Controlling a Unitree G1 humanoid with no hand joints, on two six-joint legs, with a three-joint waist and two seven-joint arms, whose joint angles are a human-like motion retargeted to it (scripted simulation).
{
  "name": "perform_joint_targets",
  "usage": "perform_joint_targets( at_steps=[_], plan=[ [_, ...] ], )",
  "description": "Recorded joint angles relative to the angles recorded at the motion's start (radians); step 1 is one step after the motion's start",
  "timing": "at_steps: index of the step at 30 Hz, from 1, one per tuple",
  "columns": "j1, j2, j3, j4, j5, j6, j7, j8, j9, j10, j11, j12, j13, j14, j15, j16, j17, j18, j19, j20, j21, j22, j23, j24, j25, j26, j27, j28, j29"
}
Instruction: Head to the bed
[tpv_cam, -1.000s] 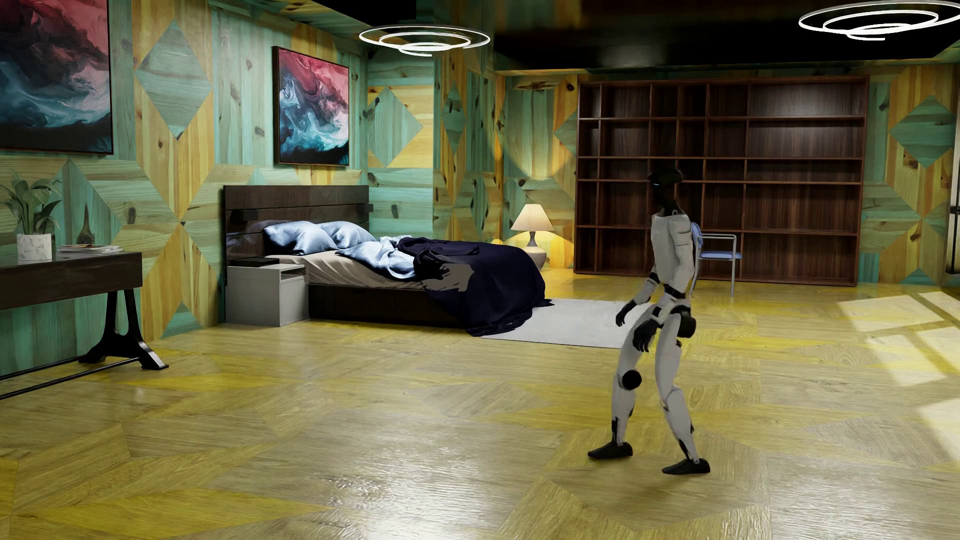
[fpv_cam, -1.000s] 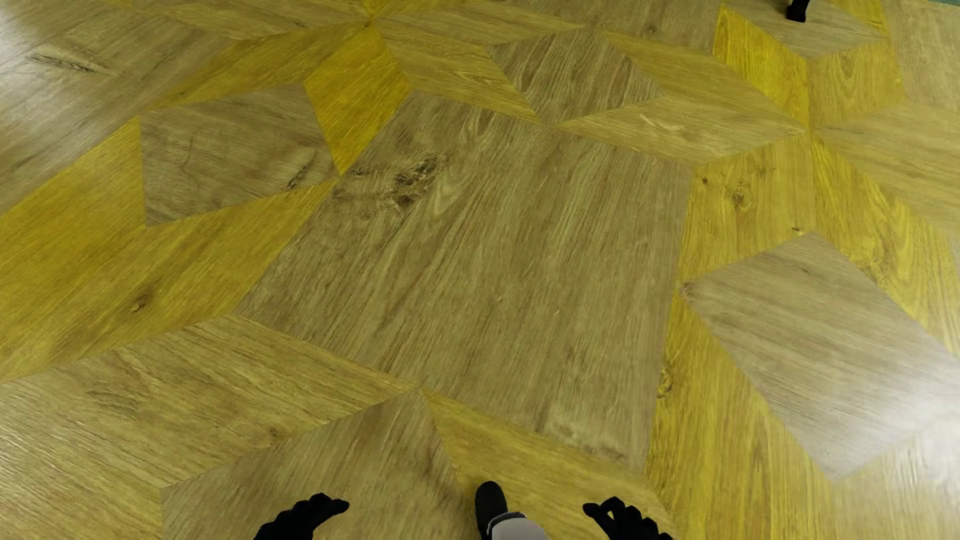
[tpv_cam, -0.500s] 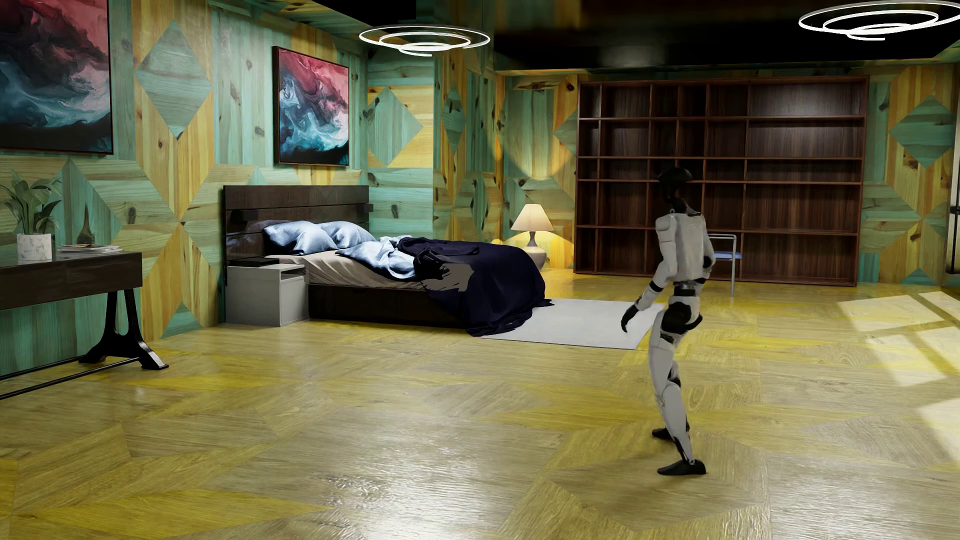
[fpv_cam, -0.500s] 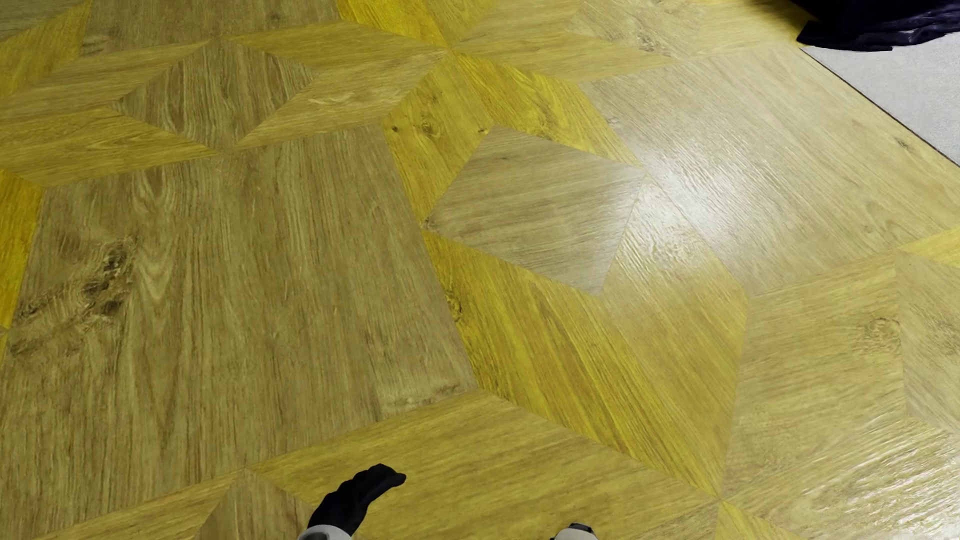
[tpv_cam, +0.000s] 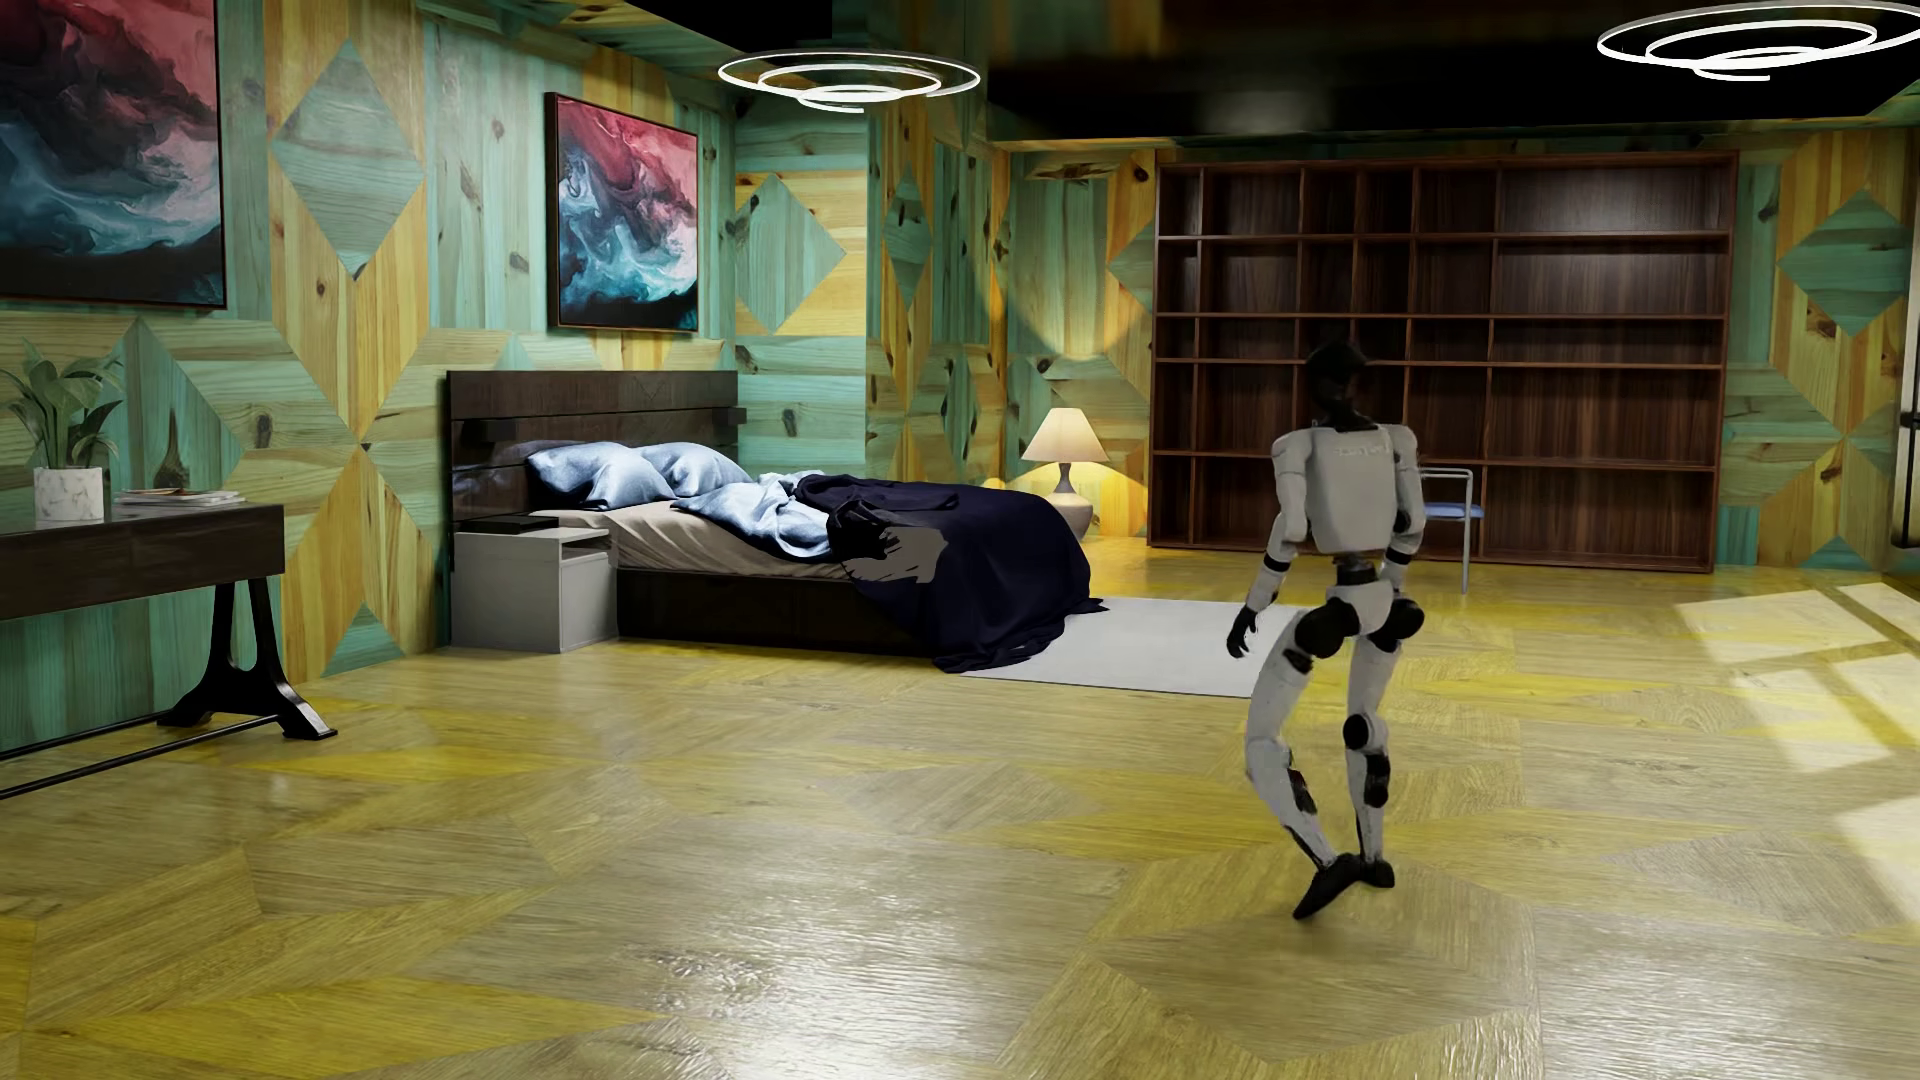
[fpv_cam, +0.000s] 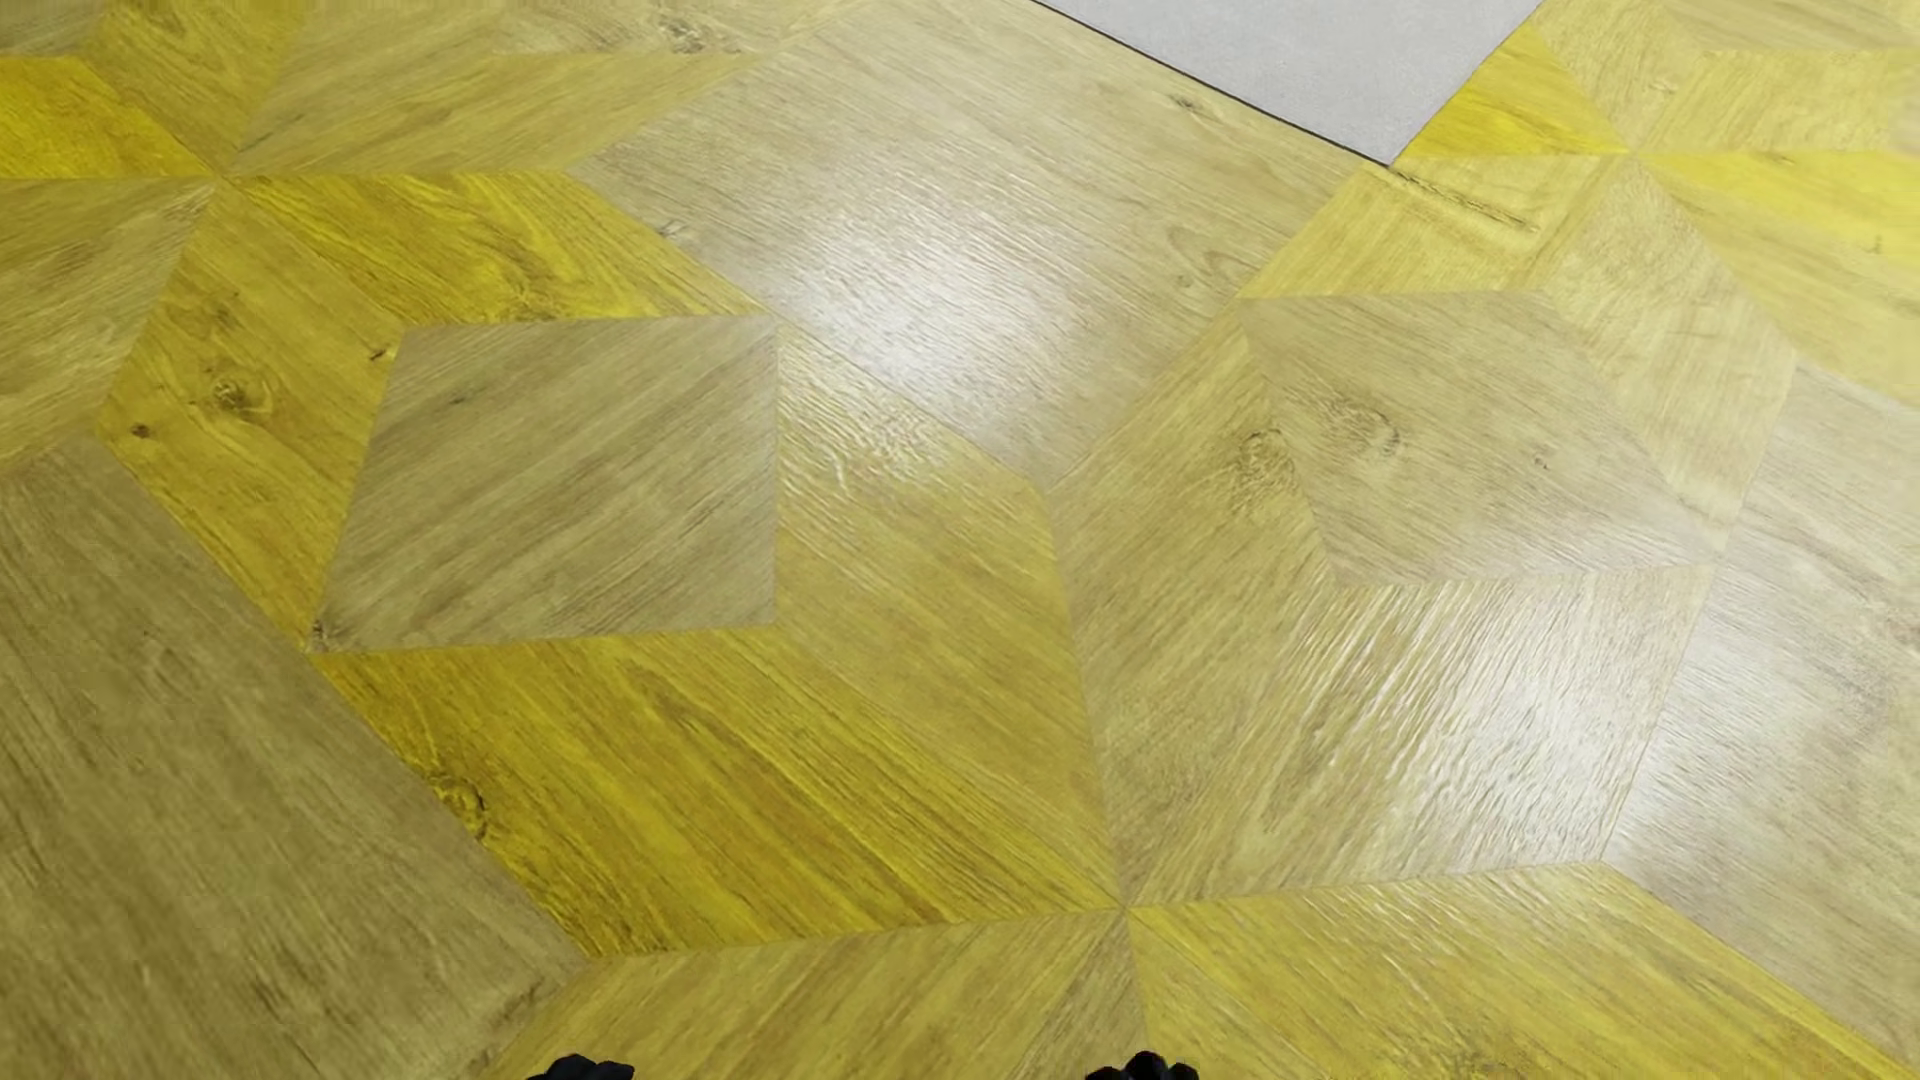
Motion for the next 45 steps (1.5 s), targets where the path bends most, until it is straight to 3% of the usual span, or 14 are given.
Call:
perform_joint_targets(
  at_steps=[3,8,13,15,17,19,22,24,27,29,36,39,42,45],
  plan=[
    [-0.183,0.083,0.03,-0.048,0.08,0.03,-0.073,0.066,0.015,0.1,-0.025,0.092,-0.091,-0.096,-0.035,-0.027,-0.007,0.066,-0.005,0.045,0.013,-0.062,-0.035,-0.01,0.0,-0.008,-0.062,0.009,-0.045],
    [-0.4,0.244,0.067,-0.288,0.096,0.031,-0.073,0.14,0.006,-0.28,-0.107,0.196,-0.137,-0.115,-0.053,-0.078,0.005,0.014,-0.013,0.044,-0.031,-0.089,-0.285,-0.017,0.062,-0.017,-0.15,-0.013,-0.117],
    [-0.376,0.44,0.118,-0.469,0.064,-0.008,-0.126,0.222,-0.042,-0.896,-0.223,0.217,-0.194,-0.044,-0.044,-0.102,0.019,-0.081,-0.016,0.062,0.052,-0.027,-0.278,0.028,0.084,0.005,-0.157,-0.075,-0.023],
    [-0.378,0.516,0.132,-0.502,0.047,-0.031,-0.133,0.247,-0.057,-0.778,-0.216,0.205,-0.22,0.081,-0.024,-0.139,0.007,0.041,-0.012,0.126,0.117,0.014,-0.14,0.028,0.04,0.036,-0.125,-0.056,0.046],
    [-0.36,0.557,0.141,-0.539,0.019,-0.071,-0.112,0.245,-0.068,-0.669,-0.155,0.162,-0.197,0.083,0.064,-0.17,0.014,0.083,0.025,0.191,0.116,0.065,0.022,0.028,0.022,0.07,-0.033,-0.026,0.097],
    [-0.315,0.498,0.146,-0.581,-0.012,-0.121,-0.084,0.272,-0.067,-0.641,0.031,0.096,-0.154,0.022,0.225,-0.205,0.016,0.095,0.178,0.254,0.114,0.078,0.129,0.013,0.026,0.085,0.044,-0.002,0.162],
    [-0.238,0.233,0.155,-0.615,-0.093,-0.187,-0.003,0.17,-0.05,-0.625,0.545,0.033,-0.104,-0.079,0.39,-0.233,-0.111,0.058,0.27,0.257,0.286,0.072,0.078,-0.006,-0.077,0.002,-0.062,0.043,0.312],
    [-0.148,0.059,0.137,-0.66,-0.156,-0.23,0.04,0.224,-0.036,-0.641,0.772,-0.013,-0.029,-0.141,0.281,-0.229,-0.193,0.03,0.276,0.219,0.283,0.081,-0.045,0.013,-0.023,-0.053,-0.093,0.065,0.277],
    [-0.007,-0.148,0.089,-0.743,-0.29,-0.276,0.05,0.231,-0.021,-0.664,0.765,-0.112,0.118,-0.212,0.09,-0.212,-0.222,0.028,0.089,0.187,0.131,0.134,-0.183,0.054,0.165,-0.072,-0.028,0.066,0.165],
    [0.073,-0.223,0.049,-0.779,-0.279,-0.284,0.027,0.253,-0.019,-0.67,0.559,-0.164,0.177,-0.246,0.006,-0.207,-0.181,0.039,0.065,0.166,0.066,0.145,-0.208,0.077,0.203,-0.055,0.034,0.057,0.088],
    [0.339,-0.229,-0.041,-0.825,-0.19,-0.228,-0.067,0.175,-0.056,-0.797,-0.332,-0.258,0.196,-0.283,0.194,-0.132,-0.114,0.073,0.121,0.025,0.044,0.135,-0.118,0.092,0.141,-0.094,0.041,0.027,0.152],
    [0.434,-0.222,-0.067,-0.806,-0.099,-0.175,-0.144,0.283,-0.071,-0.793,-0.206,-0.251,0.208,-0.254,0.364,-0.123,-0.064,0.046,-0.009,-0.009,-0.003,0.153,-0.063,0.077,0.123,-0.071,0.05,0.018,0.147],
    [0.425,-0.189,-0.077,-0.743,-0.061,-0.095,-0.206,0.214,-0.071,-0.629,-0.077,-0.199,0.163,-0.048,0.287,-0.117,-0.02,-0.085,-0.052,-0.043,-0.044,0.2,0.031,0.075,0.091,-0.022,0.077,-0.009,0.166],
    [0.239,-0.12,-0.1,-0.652,-0.053,-0.037,-0.143,0.116,-0.054,-0.181,0.003,-0.177,0.082,0.246,0.144,-0.02,0.022,-0.129,-0.068,-0.233,-0.077,0.189,0.077,0.136,0.059,-0.081,0.063,-0.144,0.155]
  ],
)
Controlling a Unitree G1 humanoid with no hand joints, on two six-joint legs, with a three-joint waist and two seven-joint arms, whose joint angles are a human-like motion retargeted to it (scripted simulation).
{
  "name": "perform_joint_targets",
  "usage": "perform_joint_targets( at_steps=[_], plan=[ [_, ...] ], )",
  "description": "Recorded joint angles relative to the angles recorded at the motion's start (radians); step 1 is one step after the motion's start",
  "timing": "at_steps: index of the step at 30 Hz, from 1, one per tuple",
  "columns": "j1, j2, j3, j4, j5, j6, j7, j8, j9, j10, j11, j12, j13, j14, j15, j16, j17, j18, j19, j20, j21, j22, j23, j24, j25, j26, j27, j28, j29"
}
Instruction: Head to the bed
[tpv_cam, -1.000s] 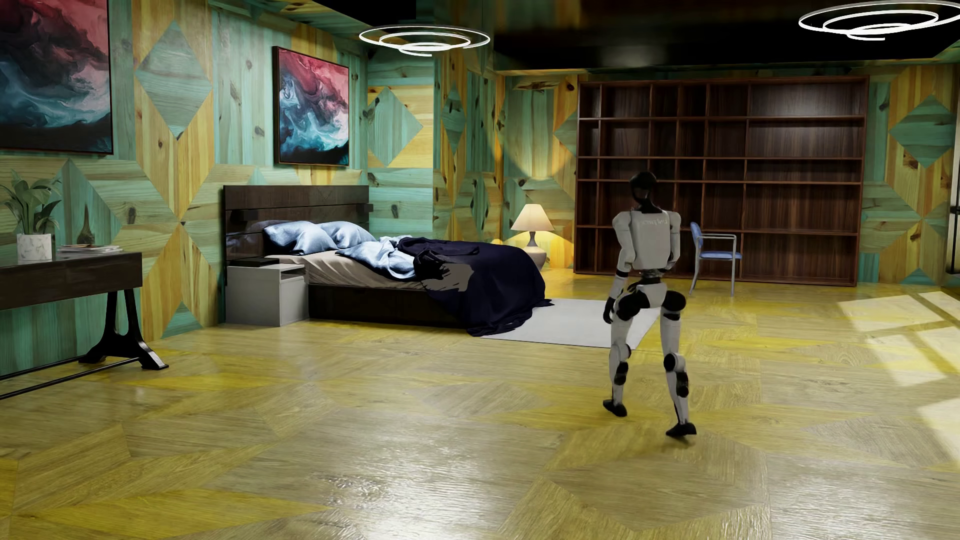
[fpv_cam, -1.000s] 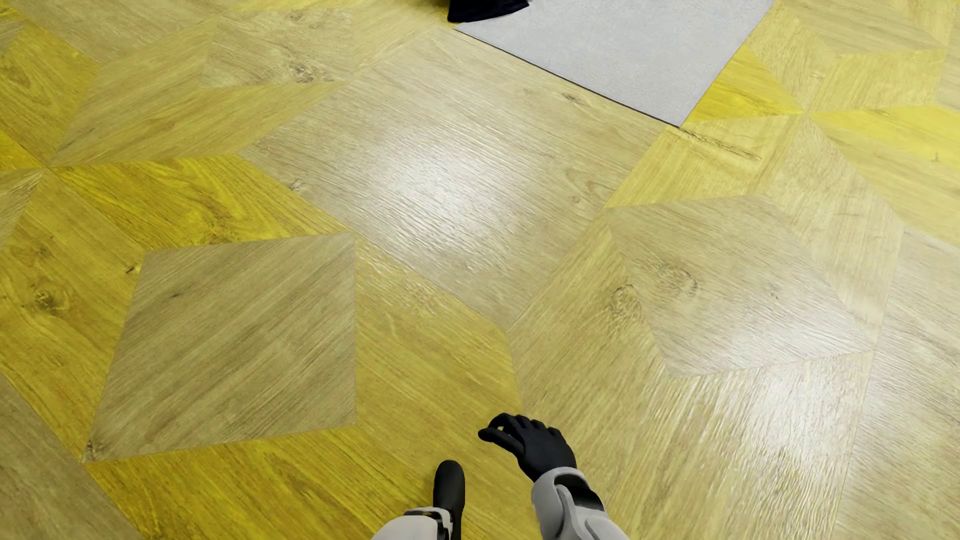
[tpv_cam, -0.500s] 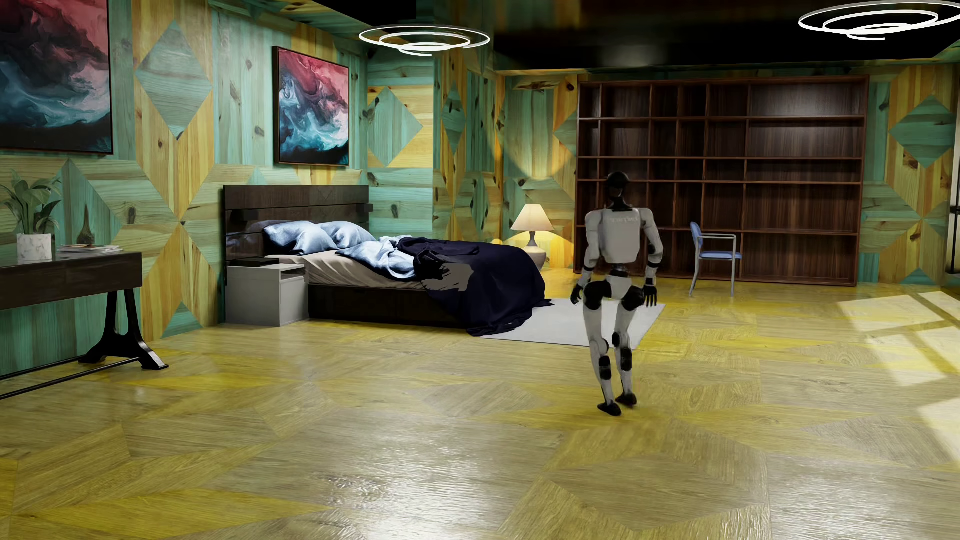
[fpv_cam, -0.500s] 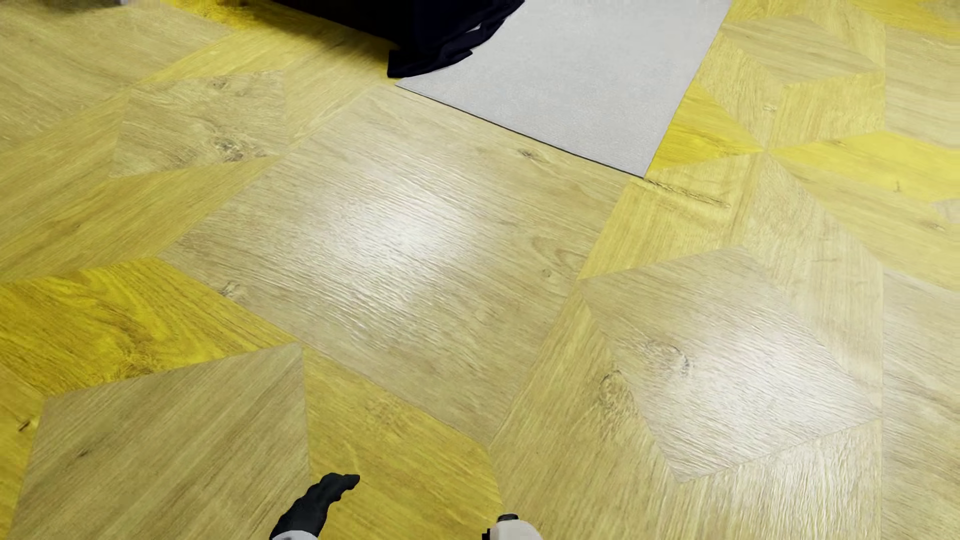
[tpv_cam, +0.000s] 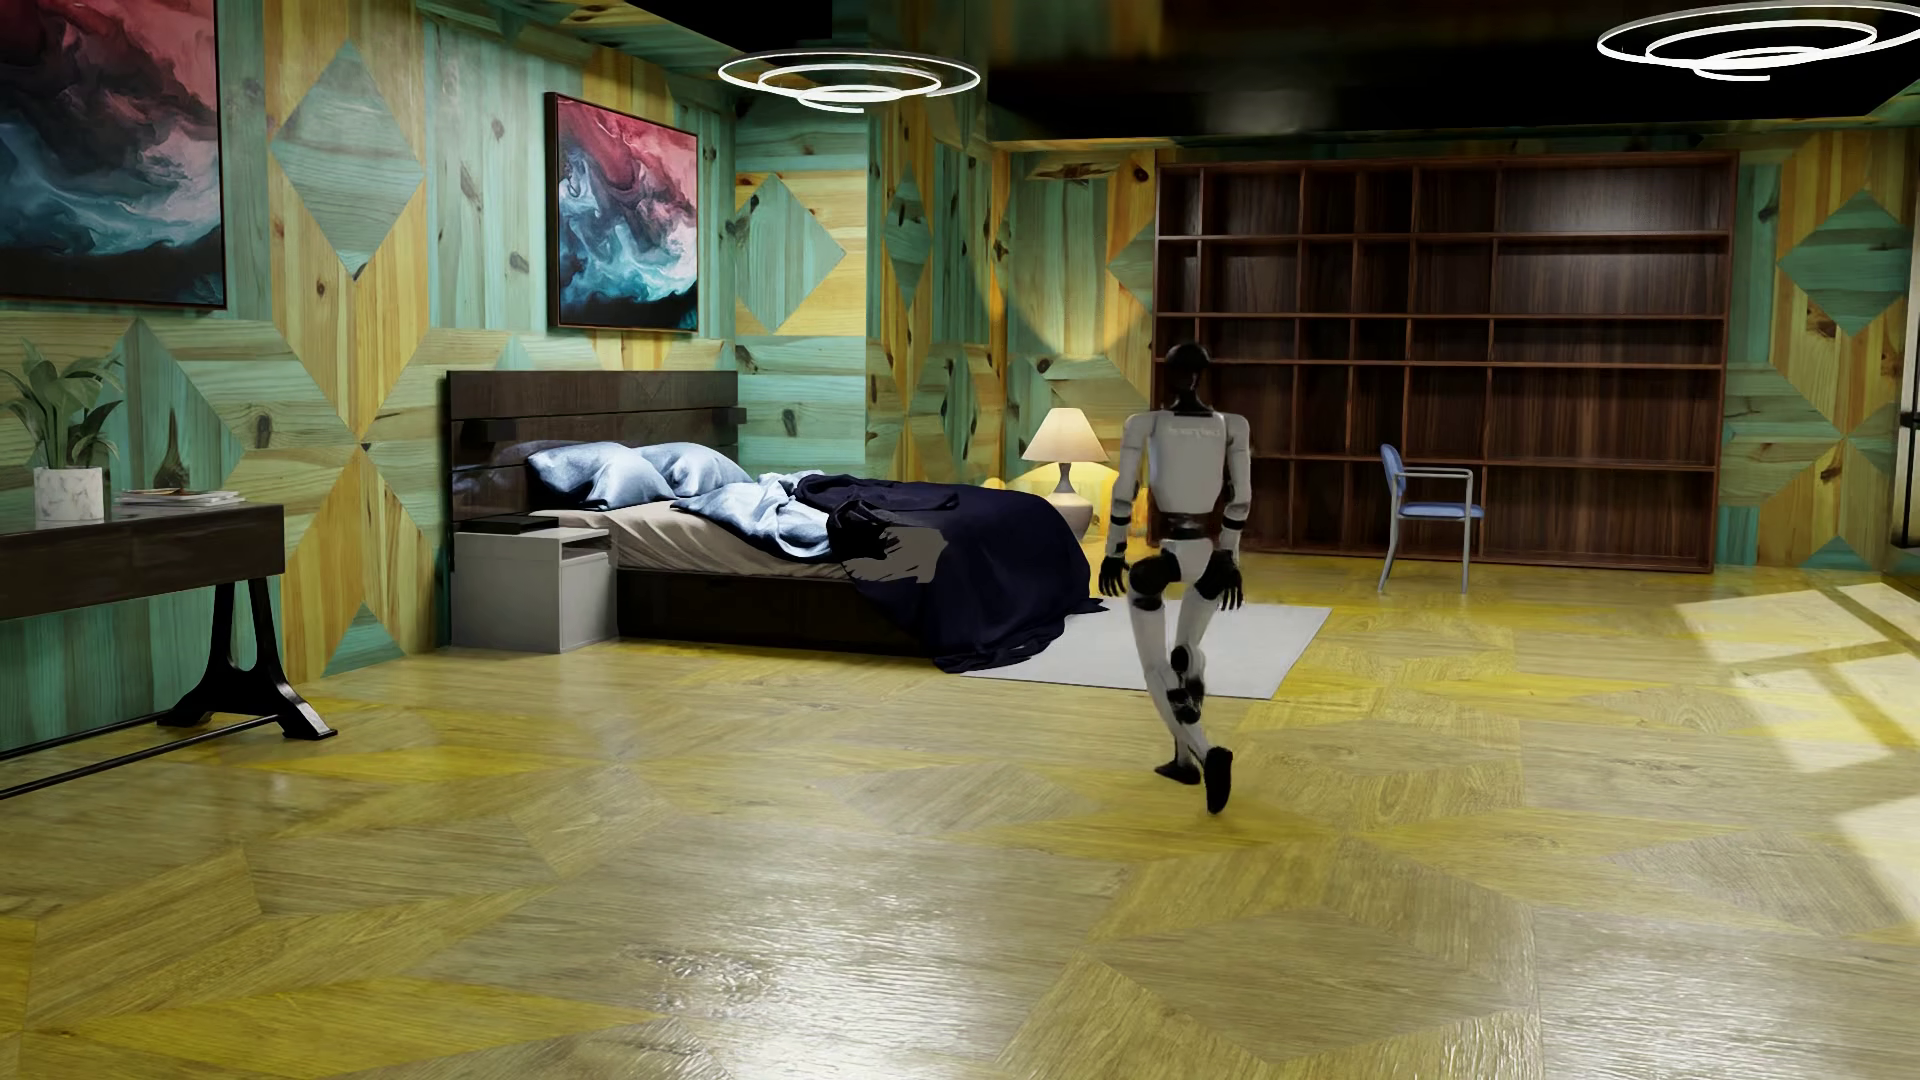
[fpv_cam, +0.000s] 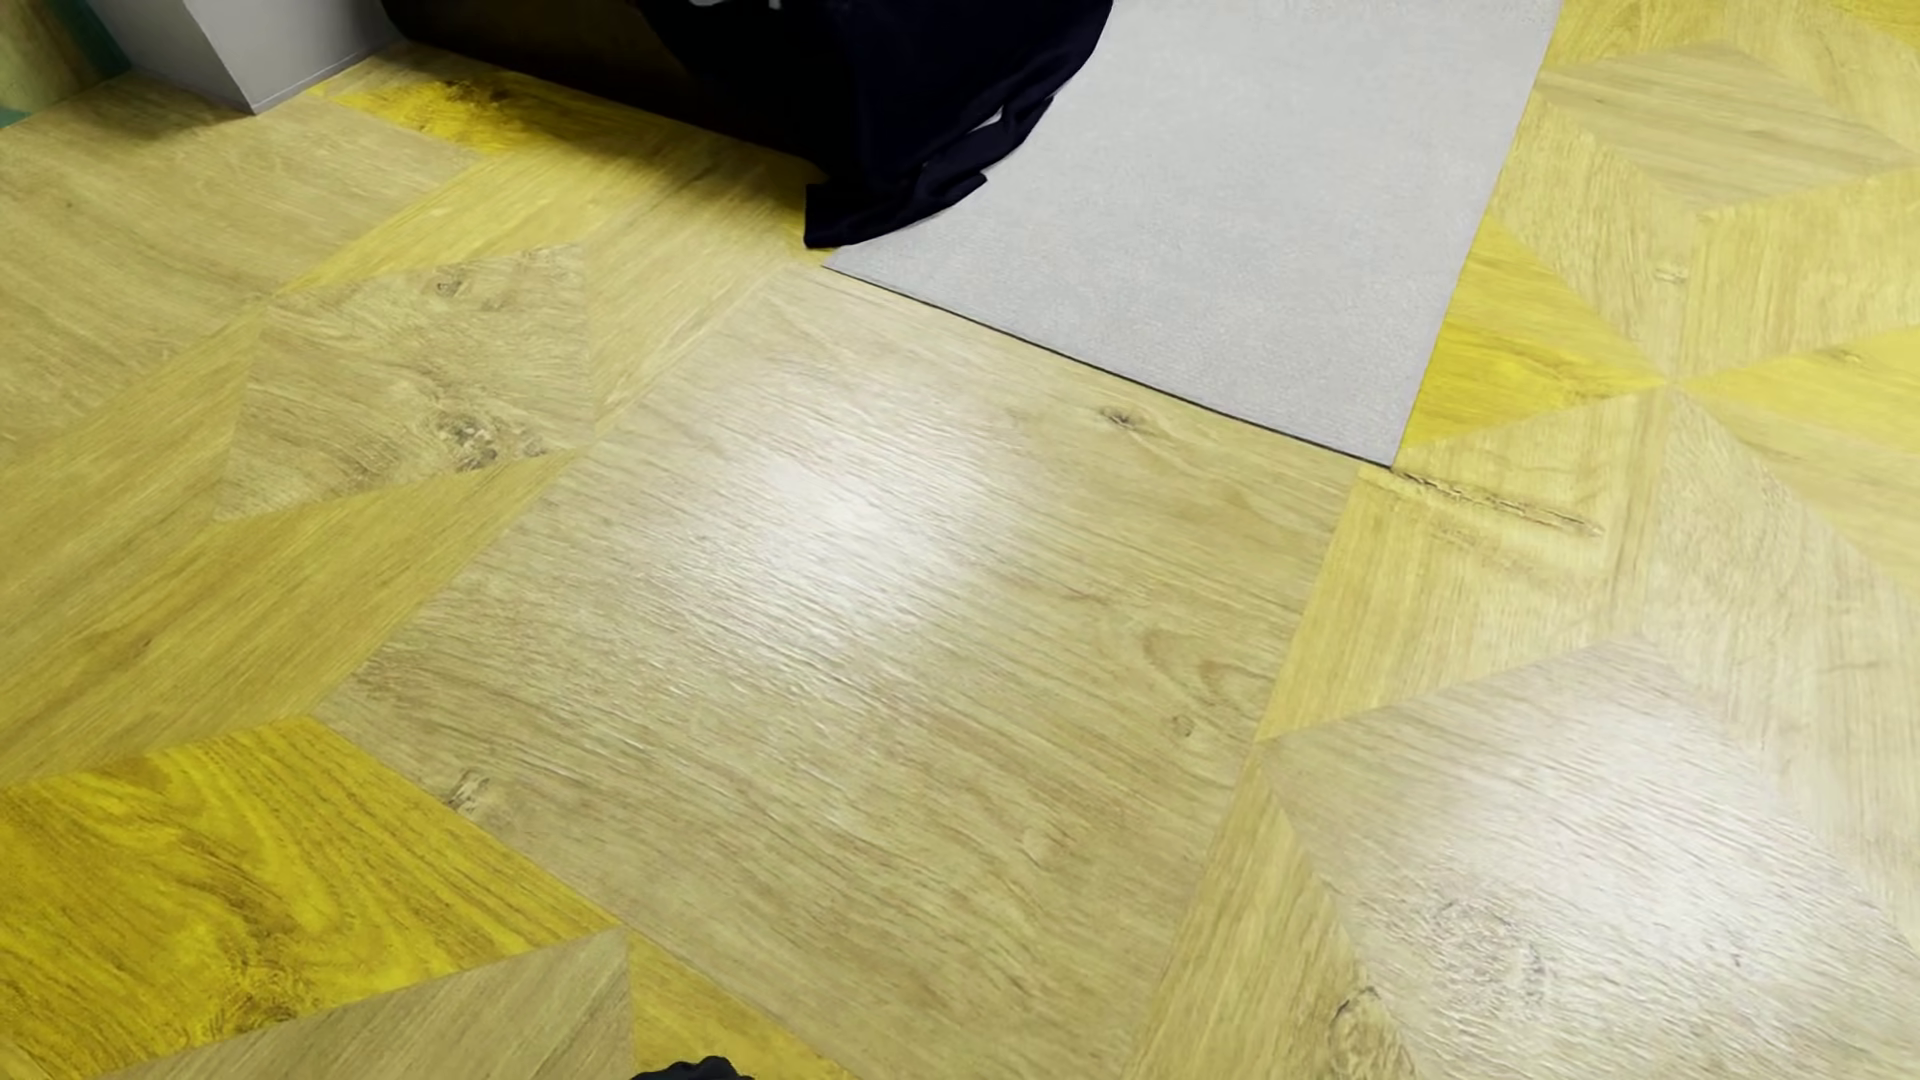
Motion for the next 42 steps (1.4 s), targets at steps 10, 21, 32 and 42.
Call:
perform_joint_targets(
  at_steps=[10,21,32,42],
  plan=[
    [-0.575,0.391,0.13,0.265,0.115,0.064,-0.009,-0.021,0.019,-0.183,-0.039,0.183,-0.368,-0.36,-0.227,0.003,0.001,0.159,0.002,0.21,0.02,-0.111,-0.099,-0.21,-0.066,0.131,-0.13,0.185,-0.097],
    [-0.504,0.579,0.215,0.119,0.001,-0.103,0.054,0.025,-0.042,-0.465,0.102,0.178,-0.256,-0.234,0.174,-0.157,-0.004,0.259,0.102,0.368,0.201,-0.008,0.011,-0.123,-0.033,0.137,-0.04,0.136,-0.108],
    [-0.047,-0.059,0.126,-0.036,-0.185,-0.191,0.22,0.053,-0.006,-0.506,0.338,-0.067,-0.089,-0.508,-0.078,-0.137,-0.181,0.309,0.124,0.323,0.099,0.119,-0.249,0.017,0.125,0.049,-0.035,0.153,-0.076],
    [0.259,0.0,0.038,-0.003,-0.04,-0.063,0.07,0.065,-0.051,-0.543,-0.213,-0.065,-0.003,-0.37,0.235,-0.102,-0.013,0.213,0.056,0.209,0.055,0.054,0.093,-0.055,0.023,0.048,0.056,0.153,-0.089]
  ],
)
